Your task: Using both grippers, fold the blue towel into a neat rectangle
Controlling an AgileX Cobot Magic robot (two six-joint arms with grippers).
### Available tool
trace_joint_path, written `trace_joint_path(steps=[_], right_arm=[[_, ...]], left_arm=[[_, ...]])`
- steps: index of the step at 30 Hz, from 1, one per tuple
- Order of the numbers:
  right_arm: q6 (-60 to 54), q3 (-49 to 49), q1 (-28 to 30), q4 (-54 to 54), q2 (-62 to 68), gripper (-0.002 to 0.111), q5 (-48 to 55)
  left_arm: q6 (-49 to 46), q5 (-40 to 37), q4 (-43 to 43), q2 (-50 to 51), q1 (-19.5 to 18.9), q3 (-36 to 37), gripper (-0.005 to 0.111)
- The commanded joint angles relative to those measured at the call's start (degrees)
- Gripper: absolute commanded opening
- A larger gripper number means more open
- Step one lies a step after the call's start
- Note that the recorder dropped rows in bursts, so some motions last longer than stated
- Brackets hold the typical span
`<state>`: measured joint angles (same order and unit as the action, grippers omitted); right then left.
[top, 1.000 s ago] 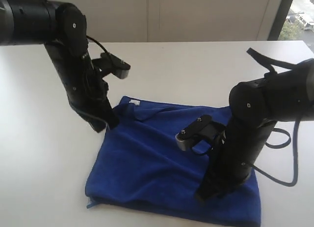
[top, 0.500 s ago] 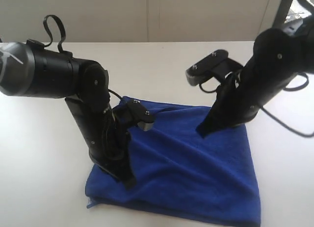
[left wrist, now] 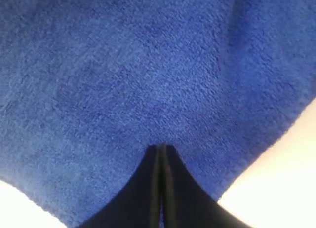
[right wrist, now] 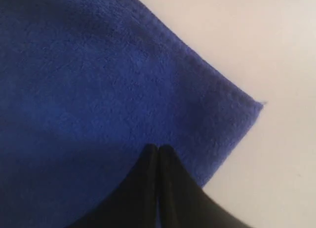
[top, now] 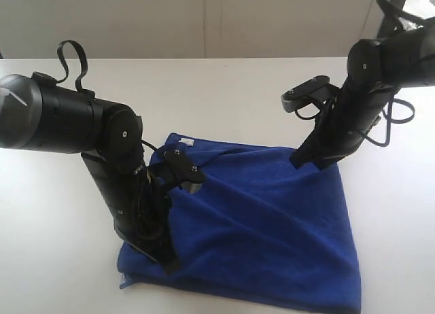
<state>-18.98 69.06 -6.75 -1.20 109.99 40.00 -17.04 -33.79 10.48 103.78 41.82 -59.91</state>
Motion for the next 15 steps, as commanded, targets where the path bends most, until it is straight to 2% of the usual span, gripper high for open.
trace_joint_path(steps=[1, 15], right_arm=[[-0.8, 0.6, 0.4, -0.4, 2.7, 0.0, -5.9], [0.5, 1.9, 0.7, 3.3, 6.7, 0.0, -8.4]], left_arm=[[0.6, -0.6, 0.3, -0.7, 0.2, 0.6, 0.0], [1.0, -3.0, 0.5, -0.7, 0.2, 0.6, 0.0]])
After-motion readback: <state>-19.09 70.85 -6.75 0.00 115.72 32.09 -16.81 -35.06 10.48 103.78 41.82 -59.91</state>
